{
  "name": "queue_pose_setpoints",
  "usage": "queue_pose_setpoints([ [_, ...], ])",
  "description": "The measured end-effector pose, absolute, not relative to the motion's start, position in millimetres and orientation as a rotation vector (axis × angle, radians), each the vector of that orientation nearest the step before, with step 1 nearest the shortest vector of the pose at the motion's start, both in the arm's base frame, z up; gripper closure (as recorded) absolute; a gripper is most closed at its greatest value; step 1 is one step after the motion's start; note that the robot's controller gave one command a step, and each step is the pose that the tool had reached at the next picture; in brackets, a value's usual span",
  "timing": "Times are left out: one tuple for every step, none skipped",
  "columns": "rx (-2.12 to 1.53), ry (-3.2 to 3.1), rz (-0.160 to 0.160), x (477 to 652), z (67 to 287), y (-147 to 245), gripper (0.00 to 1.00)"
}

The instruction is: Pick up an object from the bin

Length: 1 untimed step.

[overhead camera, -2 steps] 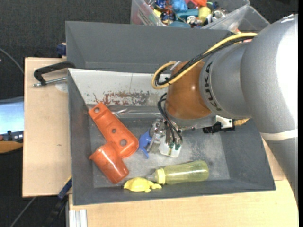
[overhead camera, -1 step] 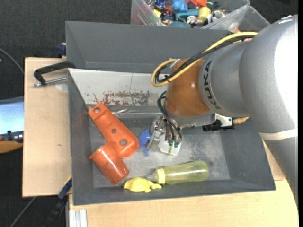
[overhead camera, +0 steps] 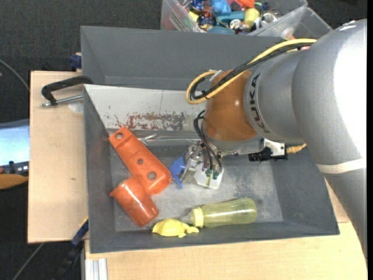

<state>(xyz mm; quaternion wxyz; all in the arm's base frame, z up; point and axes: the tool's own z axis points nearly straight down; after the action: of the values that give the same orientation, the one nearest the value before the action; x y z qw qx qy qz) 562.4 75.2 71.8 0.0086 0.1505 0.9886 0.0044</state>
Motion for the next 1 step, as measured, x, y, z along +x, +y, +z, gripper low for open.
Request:
queue_pose_setpoints([
  [0.476, 3.088, 0.014, 564.0, 71.6, 75.1, 1.0],
])
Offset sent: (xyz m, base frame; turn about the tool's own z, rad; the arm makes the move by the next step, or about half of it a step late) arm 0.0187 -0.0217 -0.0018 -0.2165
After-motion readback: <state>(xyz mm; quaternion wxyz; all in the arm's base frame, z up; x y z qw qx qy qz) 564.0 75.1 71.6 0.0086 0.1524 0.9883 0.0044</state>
